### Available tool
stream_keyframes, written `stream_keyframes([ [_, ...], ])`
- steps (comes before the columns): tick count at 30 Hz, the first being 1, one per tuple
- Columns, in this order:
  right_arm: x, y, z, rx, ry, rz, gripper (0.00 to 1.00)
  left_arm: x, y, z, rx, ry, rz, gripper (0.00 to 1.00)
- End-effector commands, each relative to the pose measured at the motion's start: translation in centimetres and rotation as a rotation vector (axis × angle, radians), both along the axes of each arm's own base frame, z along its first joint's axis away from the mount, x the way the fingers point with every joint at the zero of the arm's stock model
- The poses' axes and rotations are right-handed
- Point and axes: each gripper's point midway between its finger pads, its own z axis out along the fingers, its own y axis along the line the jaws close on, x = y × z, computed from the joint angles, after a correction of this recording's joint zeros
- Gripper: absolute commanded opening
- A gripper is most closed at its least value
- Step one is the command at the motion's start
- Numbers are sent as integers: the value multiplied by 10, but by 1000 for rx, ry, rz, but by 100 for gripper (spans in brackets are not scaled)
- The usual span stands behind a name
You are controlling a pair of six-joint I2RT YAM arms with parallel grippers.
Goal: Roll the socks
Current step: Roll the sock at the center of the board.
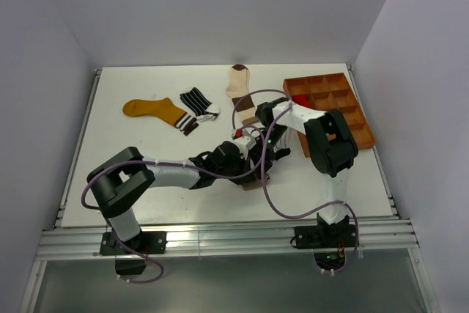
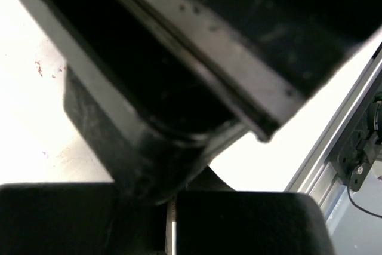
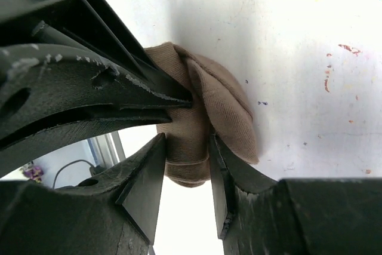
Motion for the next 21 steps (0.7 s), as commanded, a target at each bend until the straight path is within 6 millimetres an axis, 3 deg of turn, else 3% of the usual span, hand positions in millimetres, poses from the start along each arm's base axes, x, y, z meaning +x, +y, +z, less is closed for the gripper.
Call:
stream_keyframes([
  [1,8,8,24,121,-83,-8,42,-18,49,-63,253,102,25,0],
  [14,18,-17,64,185,-194,-90,43,-19,45,-65,248,109,10,0],
  [21,25,-25,62,175,-177,-134,47,-18,42,-66,253,110,-5,0],
])
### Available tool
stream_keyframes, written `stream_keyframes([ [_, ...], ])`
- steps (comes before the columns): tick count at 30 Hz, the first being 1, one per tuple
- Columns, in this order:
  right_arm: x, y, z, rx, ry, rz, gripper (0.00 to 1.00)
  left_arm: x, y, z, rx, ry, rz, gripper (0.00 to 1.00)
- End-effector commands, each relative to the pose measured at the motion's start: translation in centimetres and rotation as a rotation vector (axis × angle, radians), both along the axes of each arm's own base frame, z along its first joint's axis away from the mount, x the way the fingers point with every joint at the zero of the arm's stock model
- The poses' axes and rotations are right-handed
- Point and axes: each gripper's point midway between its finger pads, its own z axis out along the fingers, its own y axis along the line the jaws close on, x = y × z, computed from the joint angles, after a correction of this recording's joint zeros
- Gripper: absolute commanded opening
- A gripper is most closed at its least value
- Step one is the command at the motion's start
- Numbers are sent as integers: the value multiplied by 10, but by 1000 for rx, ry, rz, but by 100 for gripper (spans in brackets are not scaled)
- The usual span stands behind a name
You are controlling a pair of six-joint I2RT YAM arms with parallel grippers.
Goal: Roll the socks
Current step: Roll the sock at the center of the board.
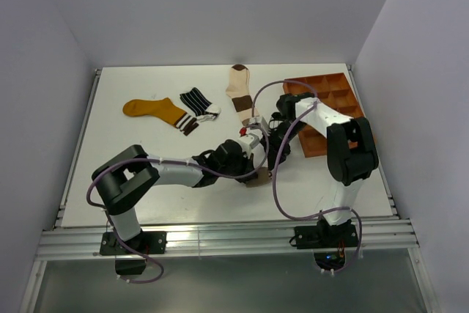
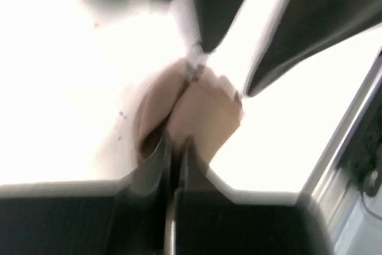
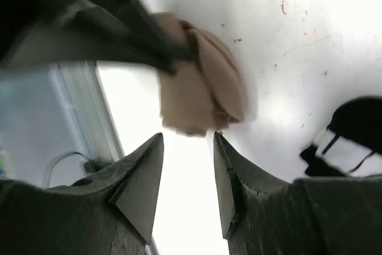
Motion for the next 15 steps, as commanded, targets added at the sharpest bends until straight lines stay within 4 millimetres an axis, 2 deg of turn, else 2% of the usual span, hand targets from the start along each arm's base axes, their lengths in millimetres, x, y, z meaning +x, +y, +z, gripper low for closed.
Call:
stream_keyframes([
  [1,6,8,31,130,-35,-16,47,-26,57,-74,259,201,74,0],
  [6,7,6,19,115,-6,-27,47,-28,57,-77,263,212,62,0],
  [10,24,4,29,138,-101,-86,47,-31,57,-79,268,230,56,0],
  [12,32,-3,41,150,-144,-149,47,-31,55,-79,270,233,54,0],
  [13,43,-4,45,169,-192,-176,47,-31,56,-80,280,234,57,0],
  [14,49,-8,55,182,-241,-205,48,-30,56,-79,281,233,56,0],
  [15,55,-18,56,182,-262,-254,48,-30,55,-78,282,236,54,0],
])
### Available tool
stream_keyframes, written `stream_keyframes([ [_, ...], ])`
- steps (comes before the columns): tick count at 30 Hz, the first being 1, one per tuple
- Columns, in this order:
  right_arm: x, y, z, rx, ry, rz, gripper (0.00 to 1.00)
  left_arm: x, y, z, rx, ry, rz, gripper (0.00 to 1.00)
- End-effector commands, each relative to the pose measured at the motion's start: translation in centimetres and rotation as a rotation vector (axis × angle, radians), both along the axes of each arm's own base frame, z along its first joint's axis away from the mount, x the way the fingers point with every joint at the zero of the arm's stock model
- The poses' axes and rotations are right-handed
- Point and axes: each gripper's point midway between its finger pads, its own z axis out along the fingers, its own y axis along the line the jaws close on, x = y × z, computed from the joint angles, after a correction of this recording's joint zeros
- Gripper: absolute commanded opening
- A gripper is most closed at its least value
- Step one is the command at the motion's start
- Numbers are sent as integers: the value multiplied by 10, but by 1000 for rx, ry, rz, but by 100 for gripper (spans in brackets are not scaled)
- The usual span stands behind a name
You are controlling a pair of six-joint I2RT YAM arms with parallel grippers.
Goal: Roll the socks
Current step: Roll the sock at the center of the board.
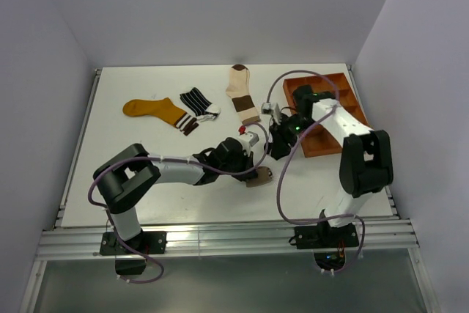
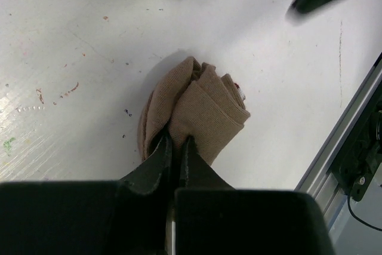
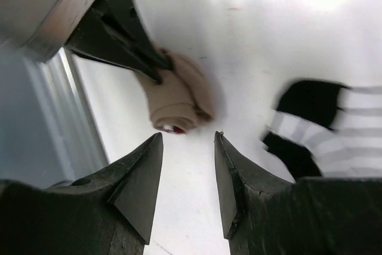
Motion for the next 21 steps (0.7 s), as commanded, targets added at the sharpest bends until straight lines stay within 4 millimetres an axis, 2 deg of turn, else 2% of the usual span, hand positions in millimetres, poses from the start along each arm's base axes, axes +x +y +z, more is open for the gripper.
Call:
stream_keyframes([
  [1,37,-12,36,78,-201,-147,48,-34,53,-70,285,163,-9,0],
  [3,43,-26,49,97,-264,-232,48,-32,52,-69,293,162,-8,0],
  [4,53,-30,55,110,-323,-256,48,-32,51,-68,294,163,-15,0],
  [5,53,-34,55,114,-339,-282,48,-32,51,-67,300,167,-15,0],
  [6,53,-41,72,131,-390,-328,48,-31,49,-65,294,164,-18,0],
  [7,62,-43,83,151,-464,-349,48,-34,53,-67,316,179,-25,0],
  [8,57,-43,85,164,-490,-365,51,-36,53,-66,321,189,-34,0],
  [9,55,-52,106,179,-565,-425,53,-37,53,-66,329,194,-34,0],
  [10,65,-60,125,195,-690,-460,60,-38,54,-67,336,197,-45,0],
  [11,61,-63,119,193,-712,-489,65,-37,52,-65,336,196,-50,0],
  [12,62,-67,124,199,-728,-560,70,-40,55,-68,356,212,-58,0],
  [13,64,-68,142,225,-810,-583,79,-39,54,-67,360,208,-67,0],
  [15,56,-61,146,244,-816,-511,81,-44,58,-71,394,228,-87,0],
  [16,50,-60,134,224,-754,-489,79,-45,59,-72,400,235,-93,0],
  [17,49,-57,140,219,-758,-456,77,-45,55,-70,393,241,-102,0],
  [18,46,-56,135,190,-792,-375,77,-50,54,-74,394,269,-124,0],
  [21,30,-47,106,109,-767,-278,75,-54,49,-78,402,323,-151,0],
])
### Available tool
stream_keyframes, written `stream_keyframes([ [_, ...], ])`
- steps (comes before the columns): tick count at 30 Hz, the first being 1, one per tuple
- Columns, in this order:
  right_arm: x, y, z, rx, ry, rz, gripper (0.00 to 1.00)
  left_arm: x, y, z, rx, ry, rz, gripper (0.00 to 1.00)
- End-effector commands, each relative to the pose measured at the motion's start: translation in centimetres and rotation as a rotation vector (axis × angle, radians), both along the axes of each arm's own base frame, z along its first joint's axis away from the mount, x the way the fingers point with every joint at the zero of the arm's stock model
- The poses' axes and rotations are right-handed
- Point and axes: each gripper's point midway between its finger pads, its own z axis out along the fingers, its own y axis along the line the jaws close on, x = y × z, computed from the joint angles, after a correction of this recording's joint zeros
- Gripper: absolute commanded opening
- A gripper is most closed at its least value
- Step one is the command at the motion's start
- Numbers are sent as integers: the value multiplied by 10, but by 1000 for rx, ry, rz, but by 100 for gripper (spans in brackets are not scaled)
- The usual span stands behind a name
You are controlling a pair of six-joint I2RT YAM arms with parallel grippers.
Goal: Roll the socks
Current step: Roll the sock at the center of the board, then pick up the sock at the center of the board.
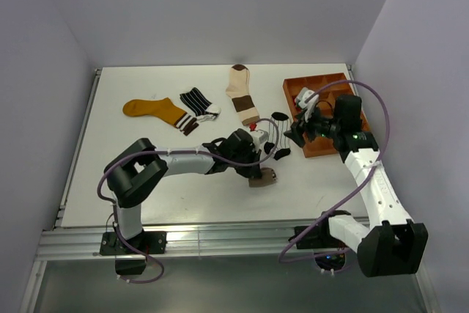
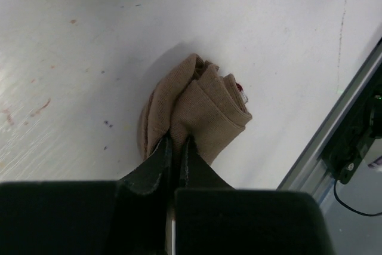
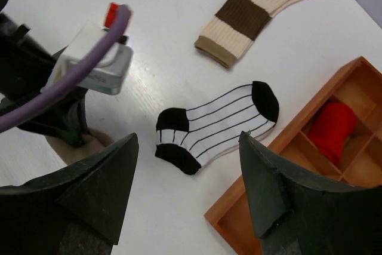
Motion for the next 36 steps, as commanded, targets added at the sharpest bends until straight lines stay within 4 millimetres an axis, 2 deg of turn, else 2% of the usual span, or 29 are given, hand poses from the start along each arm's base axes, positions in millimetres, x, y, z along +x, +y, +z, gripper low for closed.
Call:
stream_keyframes([
  [1,-12,9,-23,-125,-45,90,75,-57,59,-76,303,262,-94,0],
  [2,-23,5,-46,-175,-52,83,75,-56,55,-73,286,284,-102,0],
  [4,-26,11,-57,-262,-197,128,75,-59,53,-73,263,359,-111,0],
  [5,-35,12,-79,-298,-187,155,75,-59,54,-74,265,384,-107,0],
  [6,-43,19,-88,-317,-175,211,75,-57,56,-74,260,404,-101,0],
  [9,-55,21,-105,-351,-115,292,75,-54,58,-71,256,452,-88,0],
  [12,-65,24,-110,-383,-119,340,75,-55,59,-69,252,482,-90,0],
  [16,-82,43,-122,-424,-156,424,77,-54,56,-70,246,519,-91,0],
  [19,-95,50,-140,-439,-153,470,77,-55,55,-72,237,551,-87,0],
  [27,-110,62,-147,-460,-153,537,78,-51,51,-74,242,584,-84,0],
  [36,-125,72,-164,-520,-140,608,79,-49,48,-74,247,599,-84,0],
])
